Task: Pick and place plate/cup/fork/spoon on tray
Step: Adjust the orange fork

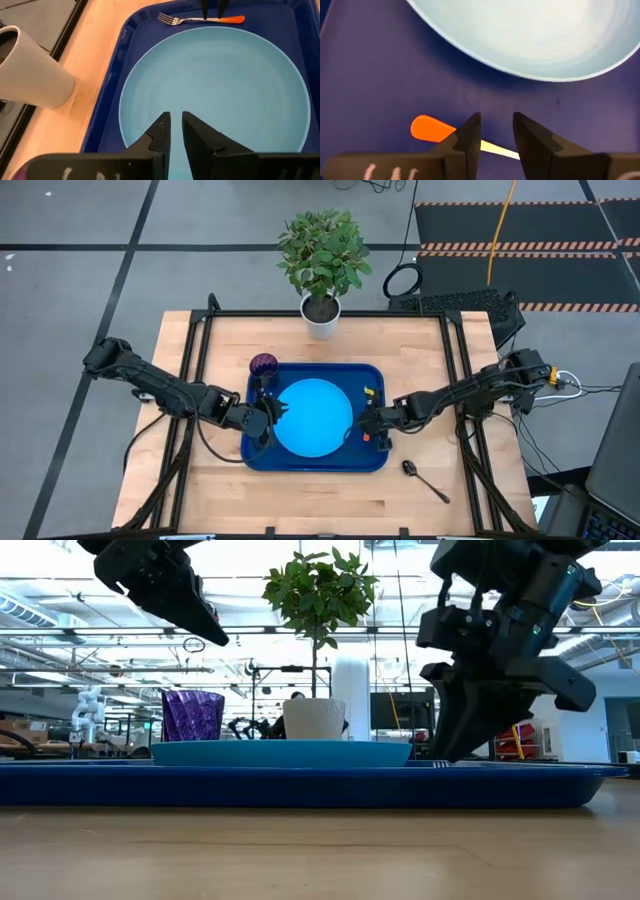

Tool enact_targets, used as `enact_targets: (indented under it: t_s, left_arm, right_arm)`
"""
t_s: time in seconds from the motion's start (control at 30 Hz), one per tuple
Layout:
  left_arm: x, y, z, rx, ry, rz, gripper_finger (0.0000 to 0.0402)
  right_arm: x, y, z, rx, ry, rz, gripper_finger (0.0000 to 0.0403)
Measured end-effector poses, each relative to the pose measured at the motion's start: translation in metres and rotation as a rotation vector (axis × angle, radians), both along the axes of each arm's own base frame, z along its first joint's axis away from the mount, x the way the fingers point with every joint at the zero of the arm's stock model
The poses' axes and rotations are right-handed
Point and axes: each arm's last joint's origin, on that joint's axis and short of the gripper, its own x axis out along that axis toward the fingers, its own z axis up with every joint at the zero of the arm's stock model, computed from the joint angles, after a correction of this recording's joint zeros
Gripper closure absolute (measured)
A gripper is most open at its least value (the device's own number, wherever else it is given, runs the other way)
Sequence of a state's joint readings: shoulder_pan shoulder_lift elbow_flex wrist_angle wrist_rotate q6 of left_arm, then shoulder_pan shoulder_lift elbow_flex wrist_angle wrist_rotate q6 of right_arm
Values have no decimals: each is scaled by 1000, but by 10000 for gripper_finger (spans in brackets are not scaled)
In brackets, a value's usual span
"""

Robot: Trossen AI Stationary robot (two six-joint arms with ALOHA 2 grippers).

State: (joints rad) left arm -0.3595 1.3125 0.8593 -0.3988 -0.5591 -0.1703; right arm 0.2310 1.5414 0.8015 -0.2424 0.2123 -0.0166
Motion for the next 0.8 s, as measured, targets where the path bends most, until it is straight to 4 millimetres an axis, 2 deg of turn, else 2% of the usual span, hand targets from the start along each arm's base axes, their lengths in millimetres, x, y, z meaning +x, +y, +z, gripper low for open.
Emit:
enact_targets:
  t_s: [0.8]
  left_arm:
    - [-1,-2,0,-15,-6,5,350]
  right_arm:
    - [-8,-5,-15,-32,-31,4,298]
